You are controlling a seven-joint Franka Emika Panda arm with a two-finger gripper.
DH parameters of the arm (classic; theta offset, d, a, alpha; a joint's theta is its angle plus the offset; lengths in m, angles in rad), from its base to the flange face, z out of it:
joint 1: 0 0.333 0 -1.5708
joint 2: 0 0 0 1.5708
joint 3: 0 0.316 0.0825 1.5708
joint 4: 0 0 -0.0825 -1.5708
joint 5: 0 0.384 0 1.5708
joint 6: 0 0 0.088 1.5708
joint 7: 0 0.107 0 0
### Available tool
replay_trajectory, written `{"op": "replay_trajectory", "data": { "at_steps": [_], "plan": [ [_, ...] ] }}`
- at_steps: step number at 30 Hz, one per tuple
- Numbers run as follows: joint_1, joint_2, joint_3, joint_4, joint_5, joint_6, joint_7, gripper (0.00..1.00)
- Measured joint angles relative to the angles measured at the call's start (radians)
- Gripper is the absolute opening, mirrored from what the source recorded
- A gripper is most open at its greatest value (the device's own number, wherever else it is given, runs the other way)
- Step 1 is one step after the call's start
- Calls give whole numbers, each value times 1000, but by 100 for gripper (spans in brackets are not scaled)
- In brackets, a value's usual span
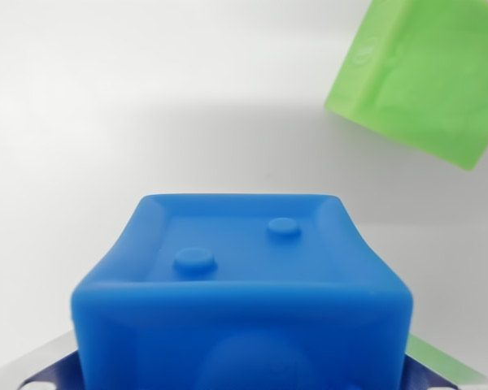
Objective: Stack cube
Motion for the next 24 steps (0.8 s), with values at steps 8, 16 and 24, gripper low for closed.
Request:
{"op": "replay_trajectory", "data": {
  "at_steps": [8,16,24],
  "plan": [
    [-4,0,-9,38,3,-37,33,0],
    [-9,4,-16,78,6,-74,68,0],
    [-13,10,-24,123,10,-112,103,0]
  ]
}}
